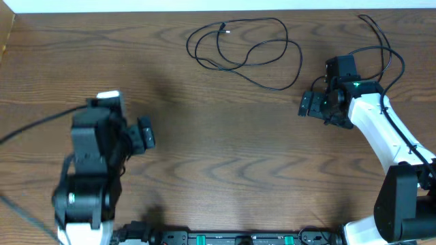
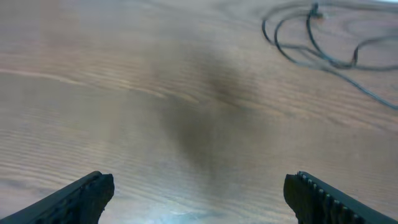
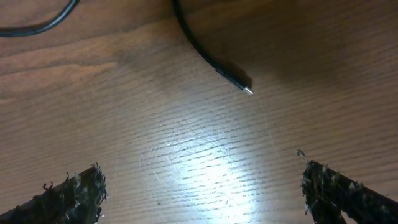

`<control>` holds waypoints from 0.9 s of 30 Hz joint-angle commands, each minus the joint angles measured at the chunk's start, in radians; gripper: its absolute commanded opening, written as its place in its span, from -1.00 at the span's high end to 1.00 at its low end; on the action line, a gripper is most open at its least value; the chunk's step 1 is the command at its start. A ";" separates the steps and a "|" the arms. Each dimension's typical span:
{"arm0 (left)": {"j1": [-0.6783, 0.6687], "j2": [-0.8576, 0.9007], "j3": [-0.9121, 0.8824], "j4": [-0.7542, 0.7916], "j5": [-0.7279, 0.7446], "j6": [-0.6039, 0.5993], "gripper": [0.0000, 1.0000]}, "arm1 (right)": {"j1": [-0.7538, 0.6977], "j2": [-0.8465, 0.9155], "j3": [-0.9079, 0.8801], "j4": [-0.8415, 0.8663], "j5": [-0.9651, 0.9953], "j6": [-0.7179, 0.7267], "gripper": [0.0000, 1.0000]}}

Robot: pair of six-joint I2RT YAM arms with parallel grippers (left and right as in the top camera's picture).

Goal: Untangle cables

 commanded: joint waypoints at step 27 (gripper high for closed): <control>0.005 -0.839 -0.833 0.618 -0.040 -0.309 -0.85 | 0.005 -0.004 -0.003 -0.001 0.019 -0.006 -0.99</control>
